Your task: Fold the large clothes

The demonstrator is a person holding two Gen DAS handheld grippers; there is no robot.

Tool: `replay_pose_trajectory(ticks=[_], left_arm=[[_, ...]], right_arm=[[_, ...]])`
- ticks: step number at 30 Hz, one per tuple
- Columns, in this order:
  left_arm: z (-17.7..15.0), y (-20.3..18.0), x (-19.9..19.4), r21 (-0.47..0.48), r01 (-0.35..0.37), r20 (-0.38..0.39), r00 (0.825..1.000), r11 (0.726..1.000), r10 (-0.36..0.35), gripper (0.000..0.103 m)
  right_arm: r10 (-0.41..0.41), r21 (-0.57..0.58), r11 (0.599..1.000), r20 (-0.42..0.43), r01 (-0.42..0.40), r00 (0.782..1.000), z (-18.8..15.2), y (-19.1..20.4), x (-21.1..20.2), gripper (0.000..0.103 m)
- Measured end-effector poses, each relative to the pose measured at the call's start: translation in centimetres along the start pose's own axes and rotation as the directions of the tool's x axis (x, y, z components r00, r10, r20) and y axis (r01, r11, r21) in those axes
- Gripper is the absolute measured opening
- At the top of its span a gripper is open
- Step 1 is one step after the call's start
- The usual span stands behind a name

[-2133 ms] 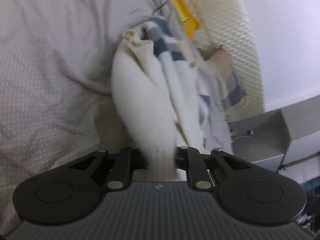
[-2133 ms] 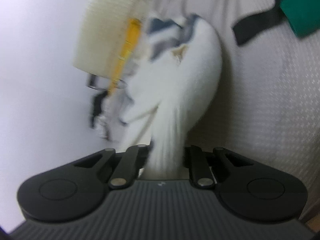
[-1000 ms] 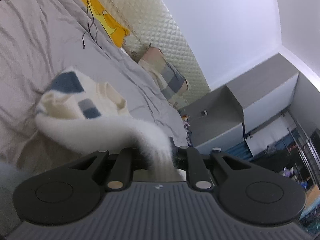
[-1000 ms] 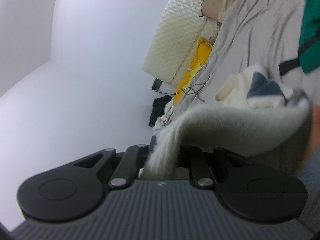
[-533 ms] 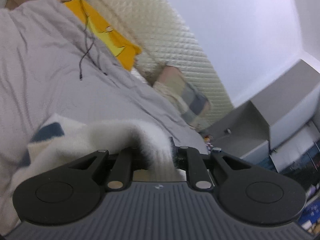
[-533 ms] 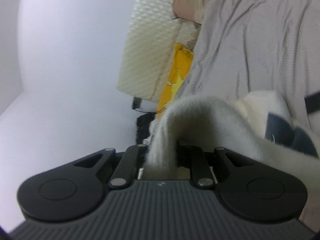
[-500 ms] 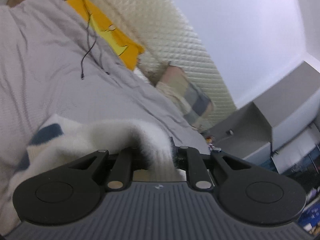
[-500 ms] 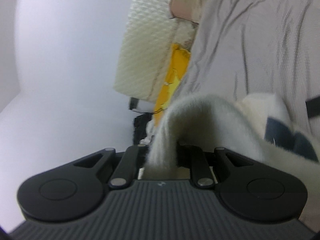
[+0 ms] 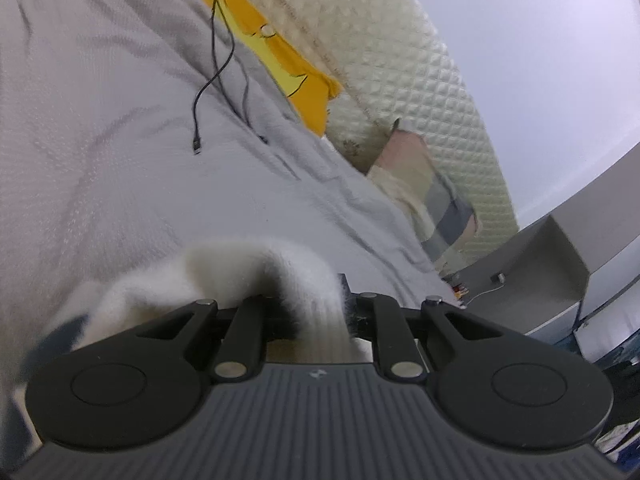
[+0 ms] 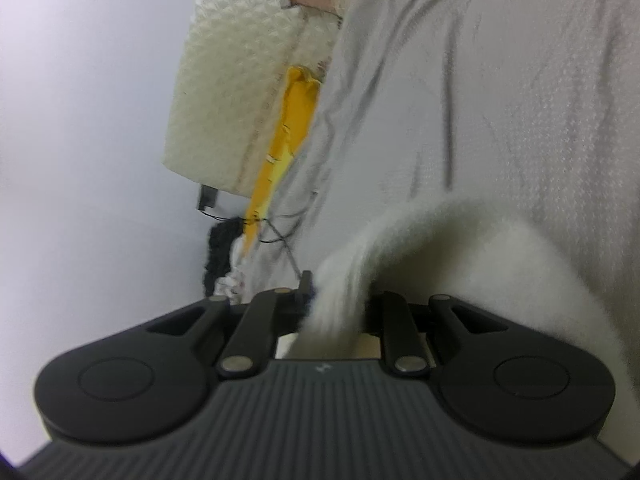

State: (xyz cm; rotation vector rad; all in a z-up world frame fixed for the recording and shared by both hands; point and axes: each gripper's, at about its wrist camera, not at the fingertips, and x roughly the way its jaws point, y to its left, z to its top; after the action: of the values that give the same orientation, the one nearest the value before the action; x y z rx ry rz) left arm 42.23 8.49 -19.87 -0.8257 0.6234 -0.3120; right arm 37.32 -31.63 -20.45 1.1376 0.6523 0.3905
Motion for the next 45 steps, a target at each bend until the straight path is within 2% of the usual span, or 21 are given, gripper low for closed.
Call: replay_pose_trajectory(ticks=[6, 11, 12, 13, 14, 15, 16, 17, 18, 20, 24, 27, 29, 31, 33, 36, 39, 40, 41, 43, 45], left_arm=[[-0.2, 2.5, 4.1, 0.041, -0.049, -0.034, 0.998, 0.998, 0.05, 0.017], [-0.4, 2.8, 4.2, 0.052, -0.045, -0.034, 0.998, 0.998, 0.046, 0.017], [-0.5, 2.7, 3.8, 0.054, -0.032, -0.033, 0.999, 0.998, 0.034, 0.018], [-0.6, 2.5, 3.5, 0.057, -0.022, -0.038, 0.999, 0.998, 0.024, 0.024], [-0.6, 2.3, 3.2, 0.058, -0.012, -0.048, 0.999, 0.998, 0.014, 0.029], [-0.7, 2.0, 2.9, 0.06, 0.005, -0.06, 0.998, 0.998, -0.001, 0.047], [-0.9, 1.7, 2.5, 0.064, 0.021, -0.063, 0.998, 0.998, -0.017, 0.062], [-1.2, 1.1, 1.9, 0.077, 0.028, -0.046, 0.999, 0.997, -0.024, 0.064], [-1.4, 0.6, 1.2, 0.096, 0.026, -0.026, 0.999, 0.995, -0.024, 0.065], [-1.8, -0.8, 0.1, 0.151, 0.026, -0.003, 1.0, 0.988, -0.026, 0.067], [-3.1, -3.3, -1.3, 0.266, 0.014, 0.0, 1.0, 0.964, -0.014, 0.07], [-4.7, -4.5, -1.1, 0.376, -0.075, -0.002, 0.997, 0.924, 0.081, 0.07], [-6.0, -4.8, -0.5, 0.45, -0.149, 0.013, 0.987, 0.88, 0.16, 0.07], [-6.7, -4.6, 0.4, 0.488, -0.2, 0.013, 0.975, 0.85, 0.222, 0.07], [-7.1, -3.9, 1.3, 0.491, -0.231, -0.008, 0.963, 0.84, 0.27, 0.07], [-7.1, -2.7, 2.2, 0.477, -0.294, 0.008, 0.944, 0.828, 0.331, 0.07], [-6.4, -1.5, 2.1, 0.432, -0.382, 0.07, 0.917, 0.817, 0.392, 0.069], [-6.0, -1.1, 2.1, 0.416, -0.394, 0.081, 0.914, 0.82, 0.398, 0.069], [-5.6, -0.7, 2.0, 0.398, -0.405, 0.09, 0.91, 0.823, 0.404, 0.069], [-5.2, 0.0, 2.1, 0.376, -0.424, 0.094, 0.902, 0.824, 0.422, 0.069], [-5.1, 0.2, 2.3, 0.379, -0.442, 0.098, 0.893, 0.813, 0.439, 0.069]], right_arm=[[-0.003, 0.076, 0.997, -0.029, 0.005, 1.0, 0.7, -4.6, 2.7, 0.018], [0.015, 0.076, 0.997, -0.035, -0.012, 0.999, 0.7, -4.5, 2.6, 0.018], [0.016, 0.071, 0.997, -0.035, -0.013, 0.999, 0.7, -4.3, 2.4, 0.02], [0.02, 0.063, 0.998, -0.035, -0.017, 0.999, 0.6, -4.0, 2.2, 0.022], [0.029, 0.052, 0.998, -0.035, -0.027, 0.999, 0.5, -3.7, 2.0, 0.033], [0.041, 0.045, 0.998, -0.035, -0.04, 0.999, 0.6, -3.3, 2.1, 0.049], [0.064, 0.037, 0.997, -0.035, -0.063, 0.997, 0.4, -2.8, 1.9, 0.058], [0.088, 0.029, 0.996, -0.037, -0.087, 0.995, 0.3, -2.3, 1.6, 0.074], [0.111, 0.016, 0.994, -0.043, -0.11, 0.993, 0.0, -1.6, 1.4, 0.082], [0.124, -0.042, 0.991, -0.07, -0.127, 0.99, -0.7, 0.3, 0.8, 0.082], [0.078, -0.172, 0.981, -0.08, -0.091, 0.994, -2.4, 3.2, 0.2, 0.081], [-0.025, -0.273, 0.962, -0.073, 0.005, 0.997, -3.9, 4.3, 0.4, 0.08], [-0.13, -0.363, 0.926, -0.037, 0.108, 0.991, -4.8, 5.0, 0.7, 0.073], [-0.24, -0.449, 0.865, 0.022, 0.224, 0.971, -5.4, 5.3, 1.1, 0.067], [-0.321, -0.518, 0.796, 0.074, 0.312, 0.944, -5.7, 5.0, 1.6, 0.053], [-0.384, -0.529, 0.751, 0.139, 0.396, 0.913, -5.2, 4.1, 1.6, 0.033], [-0.415, -0.529, 0.716, 0.203, 0.456, 0.887, -4.6, 3.7, 1.4, 0.031], [-0.425, -0.534, 0.697, 0.23, 0.478, 0.876, -4.5, 3.8, 1.3, 0.031], [-0.437, -0.539, 0.673, 0.264, 0.507, 0.86, -4.5, 3.8, 1.1, 0.031], [-0.477, -0.545, 0.603, 0.339, 0.583, 0.811, -4.4, 3.9, 1.1, 0.031], [-0.478, -0.547, 0.601, 0.339, 0.583, 0.81, -4.0, 3.5, 1.4, 0.031]])
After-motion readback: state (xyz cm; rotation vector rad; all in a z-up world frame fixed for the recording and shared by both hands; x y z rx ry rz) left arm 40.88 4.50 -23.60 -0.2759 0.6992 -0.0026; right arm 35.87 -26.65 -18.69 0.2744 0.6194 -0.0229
